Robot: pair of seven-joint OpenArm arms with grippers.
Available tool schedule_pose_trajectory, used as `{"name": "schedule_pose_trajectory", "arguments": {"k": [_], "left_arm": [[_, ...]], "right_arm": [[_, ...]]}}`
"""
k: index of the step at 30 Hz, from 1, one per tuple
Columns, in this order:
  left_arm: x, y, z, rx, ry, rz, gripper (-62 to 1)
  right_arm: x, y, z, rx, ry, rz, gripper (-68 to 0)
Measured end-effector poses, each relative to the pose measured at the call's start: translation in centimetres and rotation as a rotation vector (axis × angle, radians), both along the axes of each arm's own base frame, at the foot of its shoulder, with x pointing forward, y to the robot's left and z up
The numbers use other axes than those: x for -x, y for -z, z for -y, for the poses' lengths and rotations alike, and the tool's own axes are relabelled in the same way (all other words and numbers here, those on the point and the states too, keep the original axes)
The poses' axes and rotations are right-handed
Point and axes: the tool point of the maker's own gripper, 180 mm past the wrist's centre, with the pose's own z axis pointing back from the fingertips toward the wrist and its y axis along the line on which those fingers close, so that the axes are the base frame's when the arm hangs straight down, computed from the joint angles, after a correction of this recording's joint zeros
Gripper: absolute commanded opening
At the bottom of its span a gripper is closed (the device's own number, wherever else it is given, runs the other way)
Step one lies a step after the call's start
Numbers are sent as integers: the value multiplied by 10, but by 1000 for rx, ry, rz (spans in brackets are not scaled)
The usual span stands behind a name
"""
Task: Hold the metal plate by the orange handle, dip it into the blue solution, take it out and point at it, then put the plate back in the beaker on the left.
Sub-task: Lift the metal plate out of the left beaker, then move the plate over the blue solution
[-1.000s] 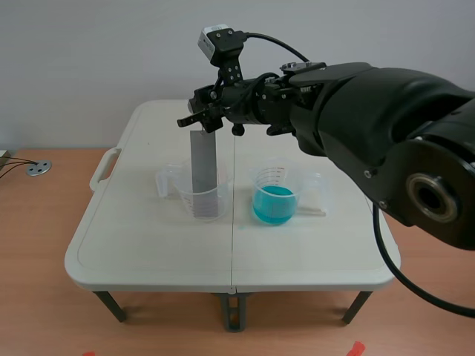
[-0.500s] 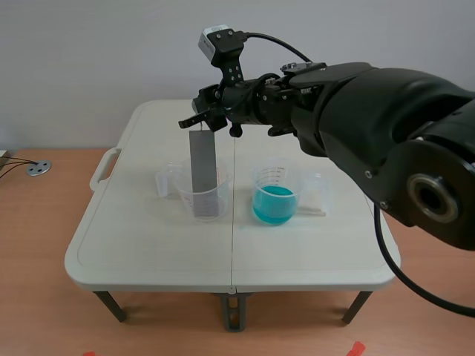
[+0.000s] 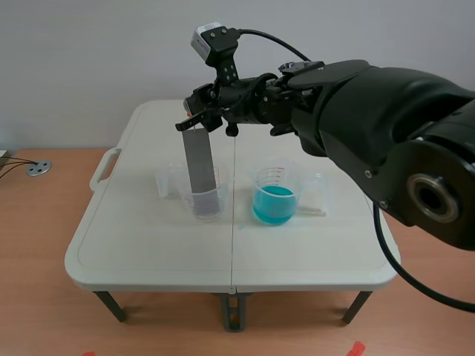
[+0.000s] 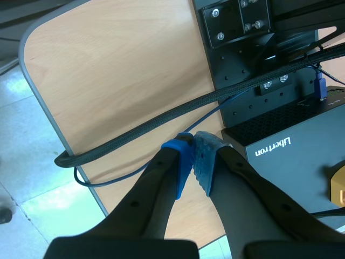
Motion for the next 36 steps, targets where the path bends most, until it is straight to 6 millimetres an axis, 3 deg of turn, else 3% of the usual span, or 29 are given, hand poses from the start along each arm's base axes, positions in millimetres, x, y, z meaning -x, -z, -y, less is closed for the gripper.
{"name": "schedule_pose_trajectory", "arguments": {"k": [14, 20, 27, 31, 36], "left_arm": [[0, 0, 0, 0, 0, 1, -593], [-1, 0, 0, 2, -2, 5, -593], [-3, -1, 1, 3, 1, 9, -593], [-16, -7, 4, 14, 16, 46, -593], [-60, -29, -4, 22, -10, 161, -593]], "right_arm": [[12, -20, -10, -26, -79, 64, -662], [25, -33, 1, -33, -97, 155, -662], [40, -64, 13, -43, -122, 279, -662], [51, -77, 13, -53, -140, 327, -662], [65, -86, 13, -59, -163, 365, -662]]}}
